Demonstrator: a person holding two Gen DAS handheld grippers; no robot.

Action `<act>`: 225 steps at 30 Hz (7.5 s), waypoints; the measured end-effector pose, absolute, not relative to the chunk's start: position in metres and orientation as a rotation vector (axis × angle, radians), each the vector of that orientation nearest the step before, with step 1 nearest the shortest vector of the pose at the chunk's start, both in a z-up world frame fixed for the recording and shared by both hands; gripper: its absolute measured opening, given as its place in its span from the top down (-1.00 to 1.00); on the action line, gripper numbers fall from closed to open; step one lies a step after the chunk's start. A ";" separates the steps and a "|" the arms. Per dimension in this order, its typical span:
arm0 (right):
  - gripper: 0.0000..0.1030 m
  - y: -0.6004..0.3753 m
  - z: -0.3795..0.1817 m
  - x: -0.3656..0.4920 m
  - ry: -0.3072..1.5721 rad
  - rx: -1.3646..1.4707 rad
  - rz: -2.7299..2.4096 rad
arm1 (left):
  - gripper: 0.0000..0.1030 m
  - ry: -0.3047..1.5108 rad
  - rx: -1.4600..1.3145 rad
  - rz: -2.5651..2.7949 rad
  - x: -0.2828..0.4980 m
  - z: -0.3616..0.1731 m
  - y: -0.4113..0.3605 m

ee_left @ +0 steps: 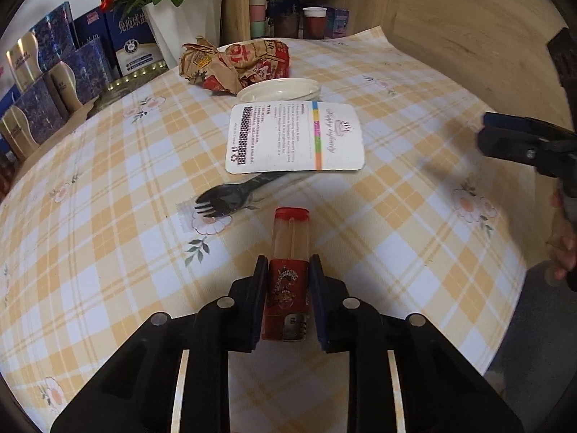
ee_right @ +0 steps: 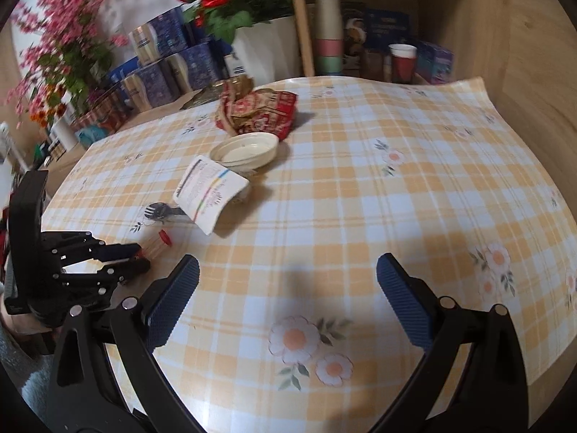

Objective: Collect trash
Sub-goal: 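Grasp the crumpled brown paper bag with the right tool while the left tool holds the lighter, then carry the lighter and paper bag over the brown bin and open both tools, then move both tools back above the table, then grasp the white printed card with the right tool, then close the left tool on the small clear wrapper beside the black spoon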

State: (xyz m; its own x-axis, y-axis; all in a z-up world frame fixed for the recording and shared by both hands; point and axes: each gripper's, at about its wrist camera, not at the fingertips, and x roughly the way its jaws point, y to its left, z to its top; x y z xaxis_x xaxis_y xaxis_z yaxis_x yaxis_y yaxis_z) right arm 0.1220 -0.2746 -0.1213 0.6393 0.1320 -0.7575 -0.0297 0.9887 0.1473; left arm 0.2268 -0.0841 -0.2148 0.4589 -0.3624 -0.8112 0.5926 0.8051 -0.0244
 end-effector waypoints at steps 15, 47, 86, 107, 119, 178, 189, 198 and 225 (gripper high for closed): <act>-0.89 -0.191 -0.090 0.290 0.880 -0.181 0.209 | 0.56 0.828 -0.185 -0.400 0.225 -0.171 0.017; -0.35 -0.172 -0.013 0.292 0.633 -0.395 0.126 | 0.57 0.720 -0.227 -0.281 0.163 -0.140 0.080; -0.79 -0.148 -0.159 -0.076 1.225 0.232 0.440 | 0.57 0.813 -0.184 -0.399 -0.032 -0.139 0.048; -0.85 -0.214 -0.076 -0.048 0.928 0.154 0.201 | 0.56 1.122 0.034 -0.590 -0.018 -0.248 -0.035; -0.86 -0.221 -0.075 -0.048 0.911 0.174 0.185 | -0.15 1.135 0.036 -0.614 -0.012 -0.257 -0.043; 0.84 -0.184 -0.118 0.214 0.948 -0.242 0.451 | -0.58 0.709 -0.198 -0.293 0.131 -0.174 0.068; 0.84 -0.283 -0.101 0.151 0.825 0.233 0.312 | -0.58 0.731 -0.168 -0.360 0.137 -0.171 0.034; 0.84 -0.326 -0.114 0.127 0.820 0.367 0.251 | -0.57 0.811 -0.180 -0.485 0.172 -0.175 -0.016; 0.84 -0.336 -0.101 0.096 0.761 0.408 0.230 | 0.63 0.891 0.192 -0.630 0.281 -0.187 -0.175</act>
State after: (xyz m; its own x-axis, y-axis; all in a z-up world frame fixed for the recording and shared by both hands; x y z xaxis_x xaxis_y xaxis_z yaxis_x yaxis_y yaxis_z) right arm 0.0959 -0.3363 -0.1007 0.7041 0.3457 -0.6202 -0.0554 0.8976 0.4374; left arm 0.2809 -0.1752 -0.1869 0.4632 -0.4315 -0.7741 0.5859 0.8045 -0.0978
